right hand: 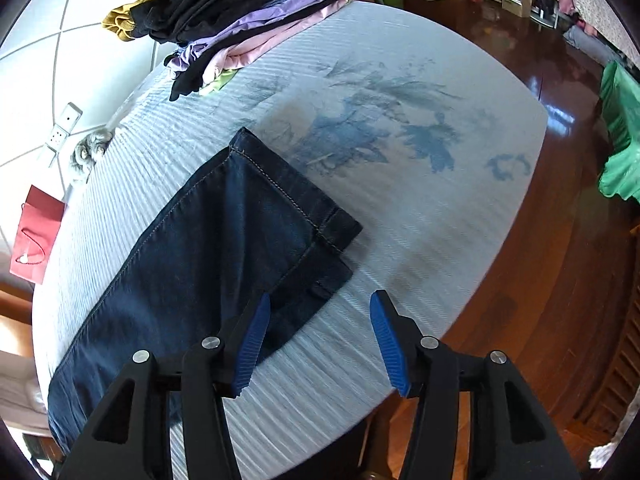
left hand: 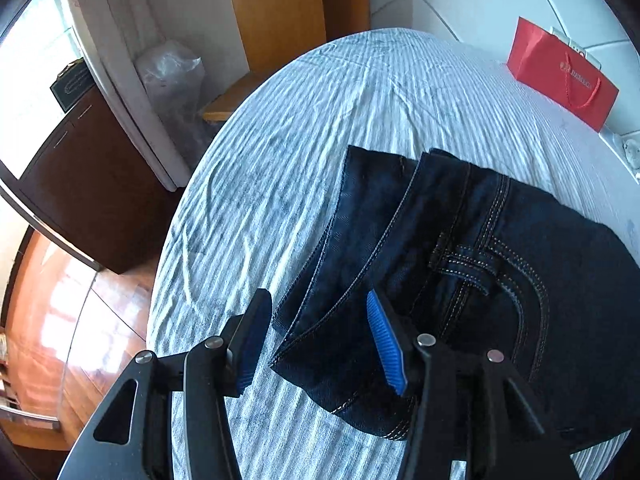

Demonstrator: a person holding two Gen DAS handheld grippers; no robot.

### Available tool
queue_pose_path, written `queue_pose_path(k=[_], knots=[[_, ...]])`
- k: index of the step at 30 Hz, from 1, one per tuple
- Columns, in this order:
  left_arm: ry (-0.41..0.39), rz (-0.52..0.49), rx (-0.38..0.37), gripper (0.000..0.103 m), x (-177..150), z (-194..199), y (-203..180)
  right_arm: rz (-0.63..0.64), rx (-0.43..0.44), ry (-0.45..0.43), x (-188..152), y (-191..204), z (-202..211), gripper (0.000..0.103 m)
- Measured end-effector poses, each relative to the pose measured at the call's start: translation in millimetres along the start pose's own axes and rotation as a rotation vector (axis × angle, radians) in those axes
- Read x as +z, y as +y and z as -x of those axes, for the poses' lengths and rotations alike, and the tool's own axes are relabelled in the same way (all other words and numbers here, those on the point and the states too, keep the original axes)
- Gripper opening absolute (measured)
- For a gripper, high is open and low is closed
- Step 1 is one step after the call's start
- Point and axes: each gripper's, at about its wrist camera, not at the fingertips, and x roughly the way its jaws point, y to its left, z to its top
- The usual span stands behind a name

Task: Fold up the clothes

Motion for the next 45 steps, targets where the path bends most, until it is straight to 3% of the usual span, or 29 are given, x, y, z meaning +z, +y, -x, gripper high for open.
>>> queue_pose_path(k=[5,7,8,10,13,15,18,22,25,27,28,31,35,39,40,43,45], knots=[[0.014,-0.012,-0.003,0.051,-1.8,-6.3,-1.8,0.081,-0.07,-0.062,-0.7,25.6,-7.8,0.055],[0.013,-0.011,-0.01,0.051,-2.6,-6.9,-0.6,0.134,-0.081,-0.061,-2.7,36.1,-10.8,0.021],[0.013,-0.012,-0.013,0.052,-3.0,-7.0,0.0,0.161,-0.087,-0.059,-3.6,41.4,-12.3,0.014],[0.013,-0.012,-0.021,0.052,-3.5,-7.5,1.4,0.151,-0.076,-0.08,-3.3,48.0,-5.2,0.013],[0.01,-0.005,-0.035,0.052,-4.5,-8.5,3.2,0.174,0.044,-0.162,-6.4,71.3,31.8,0.013],[0.006,-0.003,-0.043,0.052,-5.0,-8.7,4.1,0.254,0.123,-0.208,-13.0,100.4,63.8,0.013],[0.0,0.002,-0.058,0.052,-5.6,-8.6,6.7,0.359,0.28,-0.204,-31.8,149.0,99.1,0.013],[0.0,0.004,-0.077,0.053,-5.0,-8.0,10.6,0.516,0.439,-0.109,-80.7,216.7,102.1,0.013],[-0.01,-0.005,-0.082,0.053,-4.3,-3.4,13.5,0.632,0.542,0.011,-131.5,268.8,77.6,0.013],[-0.016,-0.008,-0.087,0.053,-4.7,0.7,16.5,0.686,0.542,0.135,-161.8,296.7,45.6,0.018],[-0.02,-0.007,-0.09,0.053,-5.7,3.3,19.2,0.712,0.541,0.197,-177.0,310.6,29.6,0.026],[-0.027,0.002,-0.101,0.053,-11.1,11.4,31.5,0.762,0.465,0.324,-202.6,328.7,-5.8,0.033],[-0.031,0.098,-0.139,0.061,-24.5,17.0,59.8,0.725,0.505,0.282,-180.0,316.1,21.4,0.034],[-0.014,0.215,-0.199,0.069,-39.7,14.8,81.5,0.677,0.524,0.209,-146.0,292.5,59.5,0.056],[-0.009,0.227,-0.215,0.069,-42.3,13.1,83.1,0.681,0.514,0.191,-141.3,289.2,64.4,0.056],[-0.004,0.233,-0.261,0.069,-45.5,10.6,76.9,0.733,0.351,0.125,-132.3,283.2,57.9,0.056],[0.003,0.243,-0.308,0.069,-47.4,8.5,69.3,0.709,0.287,0.139,-123.7,272.8,42.1,0.056]])
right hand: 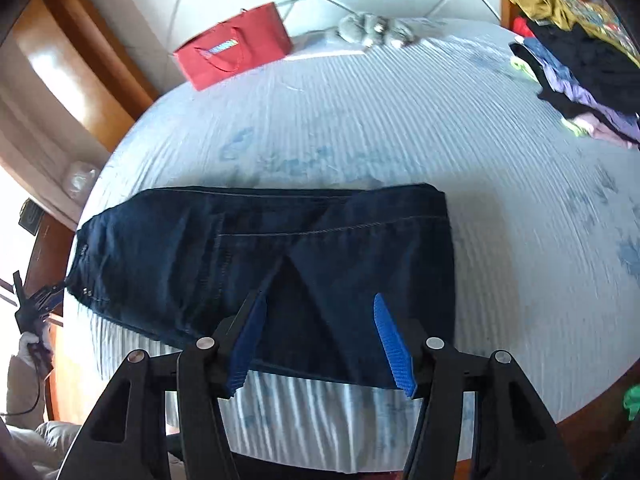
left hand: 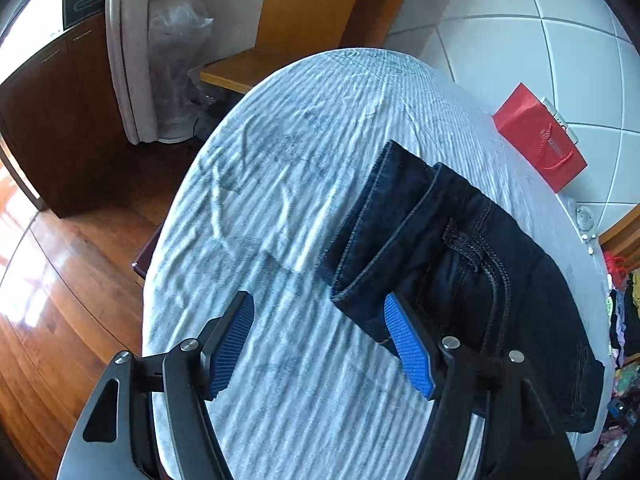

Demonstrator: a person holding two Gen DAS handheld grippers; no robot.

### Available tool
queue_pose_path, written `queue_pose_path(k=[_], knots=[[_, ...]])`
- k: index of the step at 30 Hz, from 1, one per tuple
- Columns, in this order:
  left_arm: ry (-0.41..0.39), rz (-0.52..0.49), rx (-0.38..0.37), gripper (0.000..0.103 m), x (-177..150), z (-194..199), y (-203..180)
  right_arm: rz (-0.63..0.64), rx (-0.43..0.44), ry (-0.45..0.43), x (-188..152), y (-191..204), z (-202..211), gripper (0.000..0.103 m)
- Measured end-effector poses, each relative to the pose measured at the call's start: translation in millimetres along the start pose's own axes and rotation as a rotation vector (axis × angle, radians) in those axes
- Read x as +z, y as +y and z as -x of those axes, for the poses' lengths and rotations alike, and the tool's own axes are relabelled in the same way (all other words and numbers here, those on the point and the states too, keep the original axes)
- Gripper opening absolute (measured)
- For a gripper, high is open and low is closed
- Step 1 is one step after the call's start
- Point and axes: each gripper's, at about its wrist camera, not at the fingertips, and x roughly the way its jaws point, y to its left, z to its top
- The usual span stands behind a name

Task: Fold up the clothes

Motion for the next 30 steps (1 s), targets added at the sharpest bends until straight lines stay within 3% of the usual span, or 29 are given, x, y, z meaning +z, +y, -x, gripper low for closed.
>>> queue_pose_path(k=[3,6,8,13,16,19,21,22,24,30], knots=[[0.02,-0.017,-0.053,0.069,-5.9,-8.1,-14.7,-0.017,-0.054,0.03,-1.2,-14.0,-14.1,0.056],[0.029,-0.034,-0.038,0.069,-3.2,-23.6,-26.0,-0.029,-0.084,0.056,-2.9,-26.3,-20.4,0.056],[0.016,-0.027,-0.031,0.077,0.0,-29.9,-31.0,-0.04,-0.093,0.082,-2.7,-31.9,-29.0,0.056],[-0.004,-0.046,-0.002,0.077,4.7,-36.5,-41.6,-0.035,-0.093,0.104,-2.1,-34.4,-34.0,0.056],[-0.007,-0.052,-0.003,0.056,5.4,-34.8,-41.0,-0.058,-0.071,0.117,-4.2,-38.7,-35.5,0.056],[-0.006,-0.079,0.007,0.043,8.3,-33.8,-41.3,-0.091,-0.045,0.134,-2.3,-46.3,-42.1,0.056],[-0.032,-0.151,0.04,0.029,10.3,-25.4,-54.3,-0.092,-0.033,0.151,-2.3,-48.9,-47.0,0.056],[-0.061,-0.185,0.044,0.015,11.1,-15.8,-65.5,-0.086,-0.025,0.153,-1.8,-49.4,-48.0,0.058],[-0.111,-0.245,0.037,0.015,11.1,5.3,-89.7,-0.07,0.004,0.161,0.2,-50.1,-48.5,0.062],[-0.158,-0.462,-0.115,0.014,-9.3,62.5,-185.8,-0.054,0.066,0.176,2.7,-53.7,-49.6,0.066]])
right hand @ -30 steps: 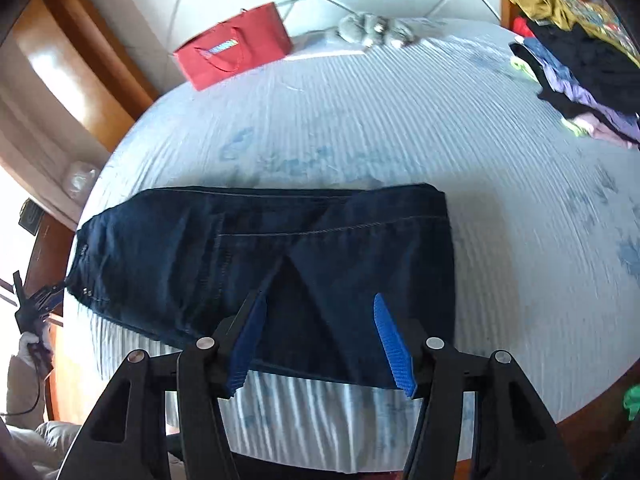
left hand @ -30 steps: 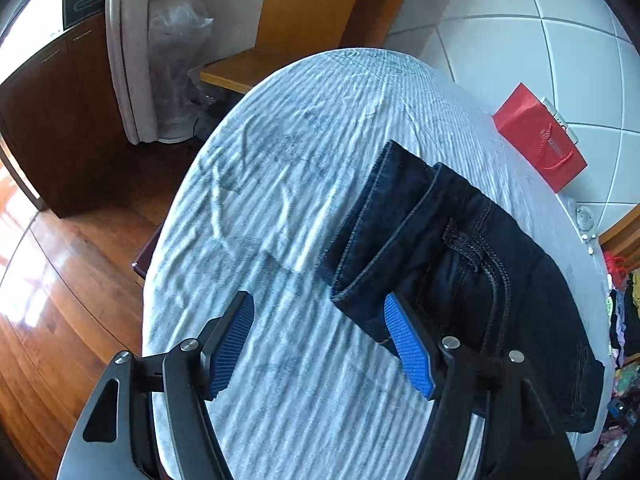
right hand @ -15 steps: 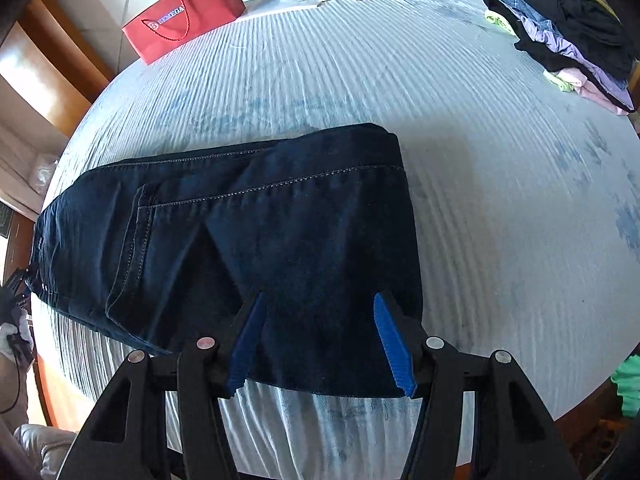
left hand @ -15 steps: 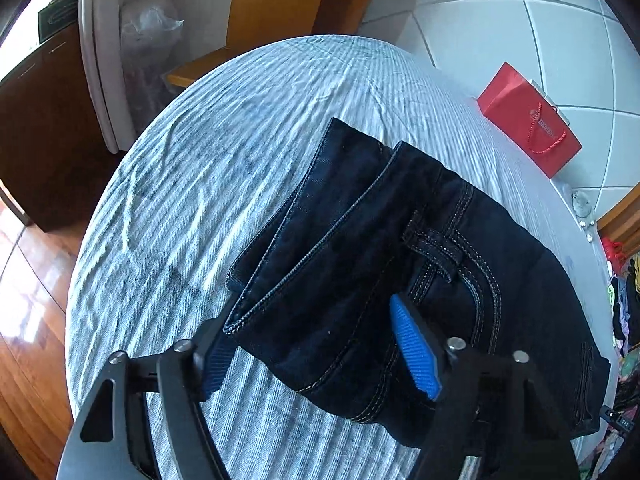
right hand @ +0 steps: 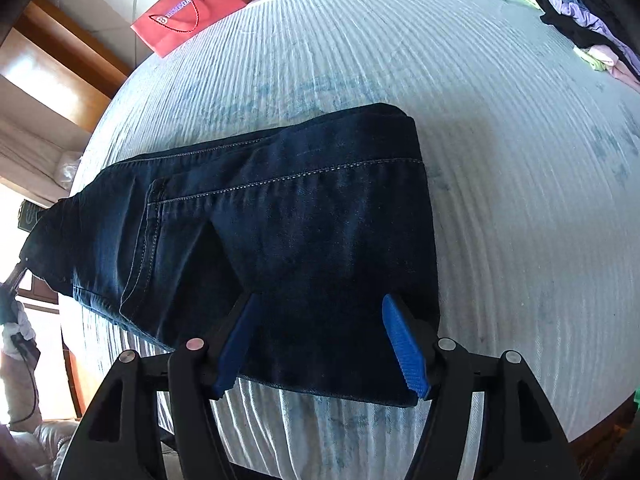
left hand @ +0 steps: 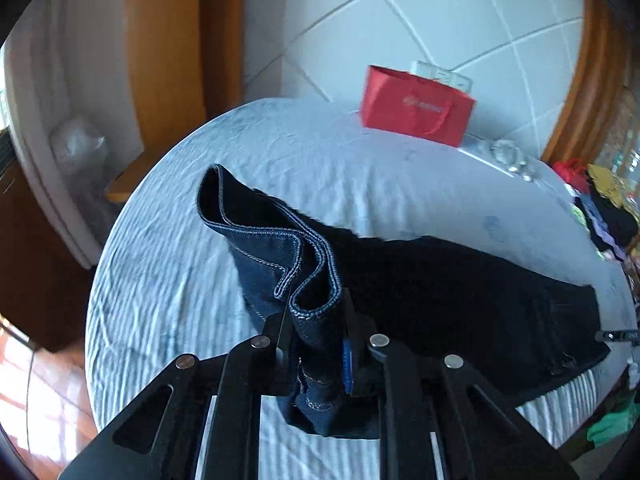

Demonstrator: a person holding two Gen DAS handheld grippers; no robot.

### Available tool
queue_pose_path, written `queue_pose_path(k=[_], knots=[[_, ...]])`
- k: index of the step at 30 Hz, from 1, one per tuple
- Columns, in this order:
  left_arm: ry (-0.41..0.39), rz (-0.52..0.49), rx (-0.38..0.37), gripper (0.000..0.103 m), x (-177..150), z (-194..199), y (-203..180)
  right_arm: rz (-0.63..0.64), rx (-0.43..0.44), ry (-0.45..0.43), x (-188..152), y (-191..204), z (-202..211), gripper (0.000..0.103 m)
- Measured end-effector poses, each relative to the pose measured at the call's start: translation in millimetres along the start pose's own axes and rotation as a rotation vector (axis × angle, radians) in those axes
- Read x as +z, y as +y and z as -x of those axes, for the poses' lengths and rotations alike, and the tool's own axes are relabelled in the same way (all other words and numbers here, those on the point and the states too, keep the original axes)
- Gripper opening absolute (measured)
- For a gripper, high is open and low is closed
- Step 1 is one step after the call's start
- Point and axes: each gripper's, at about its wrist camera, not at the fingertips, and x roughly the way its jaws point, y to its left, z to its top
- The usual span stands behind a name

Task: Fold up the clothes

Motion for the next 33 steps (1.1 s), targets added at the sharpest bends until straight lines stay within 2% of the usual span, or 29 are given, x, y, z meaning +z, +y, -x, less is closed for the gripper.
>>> queue_pose_path(k=[3,5,7,9,10,11,12,13,15,17,19,22,25,27,31,33], knots=[[0.002,-0.127,-0.137,0.014,7.8,12.5,-64.9,0.012,0.026,-0.003,-1.0,-2.4,0.9,0.066],[0.042,-0.223,-0.222,0.014,3.5,7.3,-113.2,0.014,0.041,-0.006,-1.5,-3.7,2.3,0.066],[0.117,-0.302,-0.292,0.016,-7.1,-10.3,-157.1,0.011,0.058,-0.008,-1.6,-5.9,2.9,0.066],[0.217,-0.366,-0.353,0.026,-20.5,-34.2,-192.4,0.011,0.076,-0.009,-1.9,-7.7,2.8,0.066],[0.266,-0.376,-0.392,0.037,-26.6,-44.4,-205.3,0.012,0.085,-0.009,-2.1,-8.6,2.7,0.066],[0.286,-0.385,-0.399,0.05,-31.5,-48.7,-215.9,0.012,0.094,-0.009,-2.2,-9.6,2.8,0.066],[0.296,-0.398,-0.403,0.057,-35.0,-50.2,-223.6,0.012,0.102,-0.008,-2.4,-9.9,2.1,0.066],[0.292,-0.4,-0.41,0.064,-35.2,-47.8,-225.5,0.015,0.107,-0.005,-2.8,-11.1,2.9,0.066],[0.272,-0.4,-0.413,0.066,-31.3,-40.8,-224.0,0.021,0.114,0.001,-3.2,-12.6,4.4,0.065],[0.226,-0.373,-0.364,0.069,-24.0,-28.0,-211.6,0.028,0.119,0.004,-3.5,-13.0,6.5,0.065],[0.186,-0.319,-0.288,0.069,-11.6,-23.1,-189.5,0.032,0.12,-0.004,-3.3,-12.9,10.2,0.065],[0.151,-0.232,-0.1,0.069,3.6,-31.1,-143.5,0.01,0.128,-0.062,-3.2,-18.6,22.8,0.065],[0.16,-0.142,-0.006,0.069,9.6,-47.8,-98.6,-0.038,0.134,-0.097,-0.5,-34.1,32.4,0.065],[0.183,-0.082,0.011,0.069,11.1,-60.0,-76.2,-0.055,0.11,-0.094,-0.7,-39.0,33.0,0.065],[0.206,-0.02,-0.073,0.069,11.5,-74.7,-56.3,-0.09,0.083,-0.113,-5.2,-39.6,38.5,0.065],[0.226,-0.076,-0.076,0.069,8.3,-92.4,-74.2,-0.129,0.068,-0.13,-8.9,-38.8,41.9,0.065]])
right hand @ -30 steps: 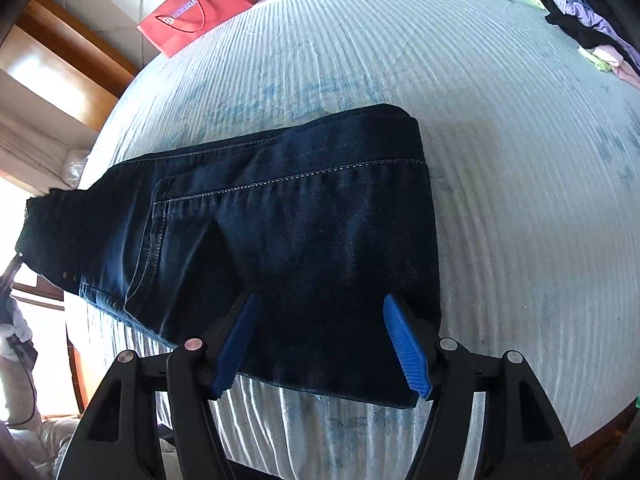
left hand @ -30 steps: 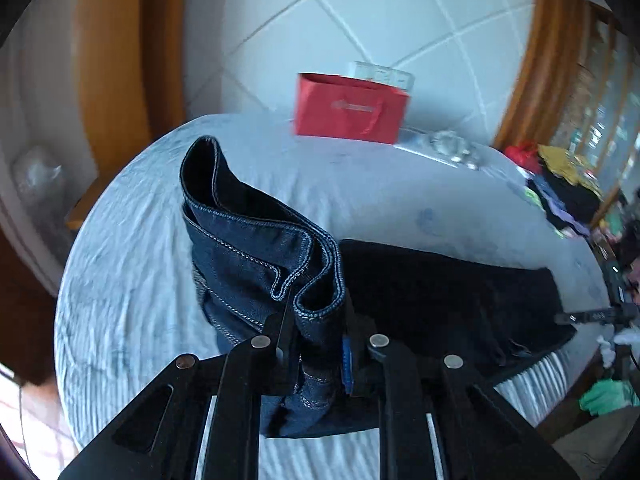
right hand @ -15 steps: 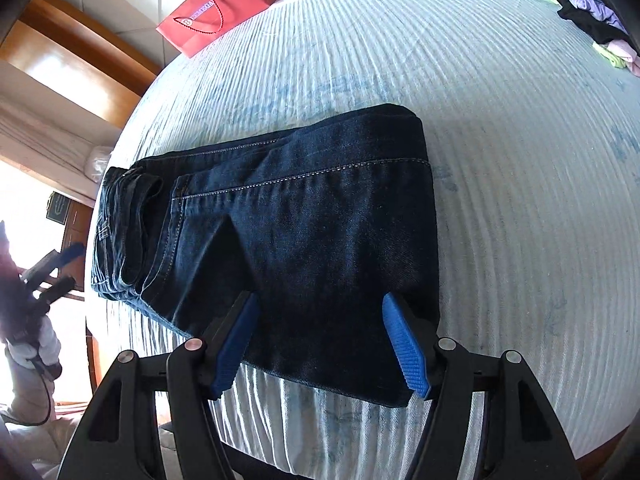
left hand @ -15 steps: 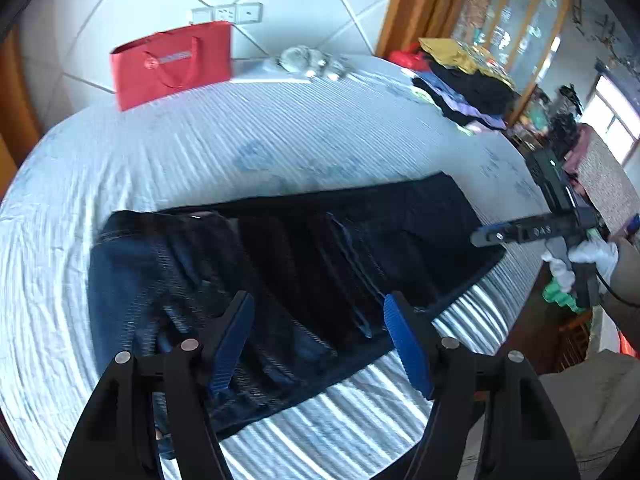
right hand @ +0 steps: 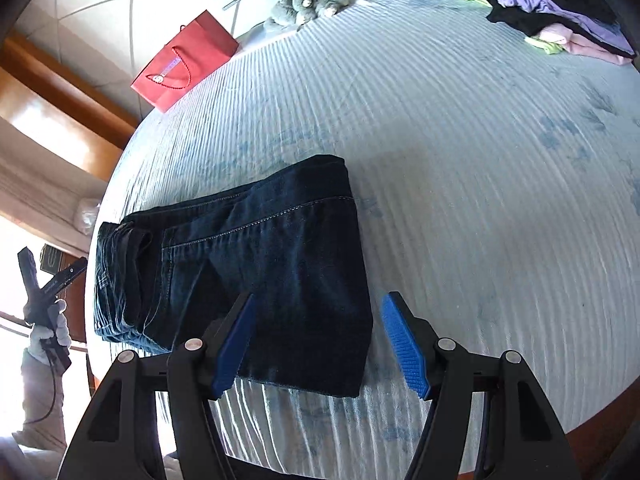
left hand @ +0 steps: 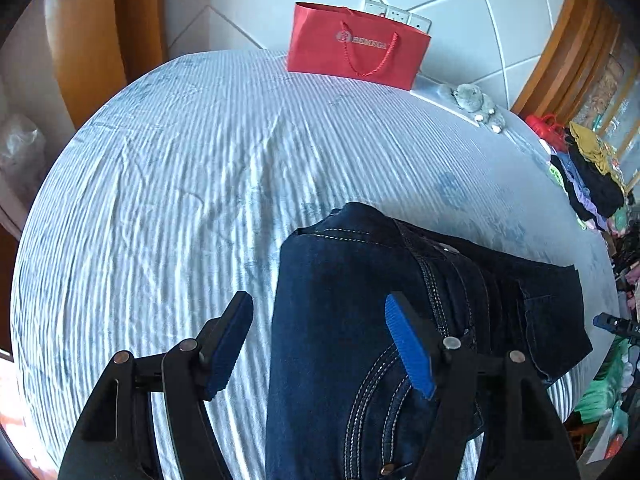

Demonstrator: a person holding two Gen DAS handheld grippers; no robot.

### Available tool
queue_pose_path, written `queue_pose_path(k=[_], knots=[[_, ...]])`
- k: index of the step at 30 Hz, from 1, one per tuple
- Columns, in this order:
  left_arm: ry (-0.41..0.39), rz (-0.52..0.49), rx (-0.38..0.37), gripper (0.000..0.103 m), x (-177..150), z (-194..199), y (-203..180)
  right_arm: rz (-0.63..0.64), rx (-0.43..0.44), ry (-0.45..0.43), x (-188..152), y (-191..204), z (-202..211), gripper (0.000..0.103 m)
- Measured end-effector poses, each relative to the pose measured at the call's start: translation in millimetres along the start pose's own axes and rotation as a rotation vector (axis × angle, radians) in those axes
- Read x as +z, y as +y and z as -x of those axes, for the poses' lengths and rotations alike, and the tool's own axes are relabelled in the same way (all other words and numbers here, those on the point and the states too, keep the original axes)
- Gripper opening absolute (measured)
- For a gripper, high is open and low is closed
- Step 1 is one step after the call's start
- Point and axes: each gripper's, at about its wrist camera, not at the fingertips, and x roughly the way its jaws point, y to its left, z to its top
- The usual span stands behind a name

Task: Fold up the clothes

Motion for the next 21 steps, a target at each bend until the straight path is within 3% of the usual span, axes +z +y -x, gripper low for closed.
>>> queue_pose_path(k=[1,3,4,9,11,15,21], knots=[[0.022,-0.039,0.018,0.069,0.0,-13.4,-10.2,-0.018,0.009,-0.003,-1.8,0.5,0.6,0.065],[0.102,-0.145,0.129,0.07,-5.0,-51.6,-34.1,-0.038,-0.012,-0.003,-3.7,1.6,-0.6,0.065],[0.087,-0.178,0.151,0.071,-6.5,-55.3,-39.2,-0.041,-0.023,-0.002,-3.9,1.5,0.2,0.065],[0.048,-0.17,0.151,0.071,-2.4,-31.2,-34.4,0.001,-0.061,-0.006,-2.3,19.7,7.0,0.065],[0.012,-0.138,0.199,0.071,-0.6,-11.7,-36.3,0.062,-0.073,0.004,4.4,28.8,8.9,0.065],[-0.047,-0.025,0.203,0.071,-3.6,23.5,-52.9,0.204,-0.064,0.037,24.8,38.7,6.0,0.065],[-0.085,0.139,0.246,0.072,-26.2,29.8,-133.7,0.49,0.024,0.127,72.4,40.3,-20.4,0.065]])
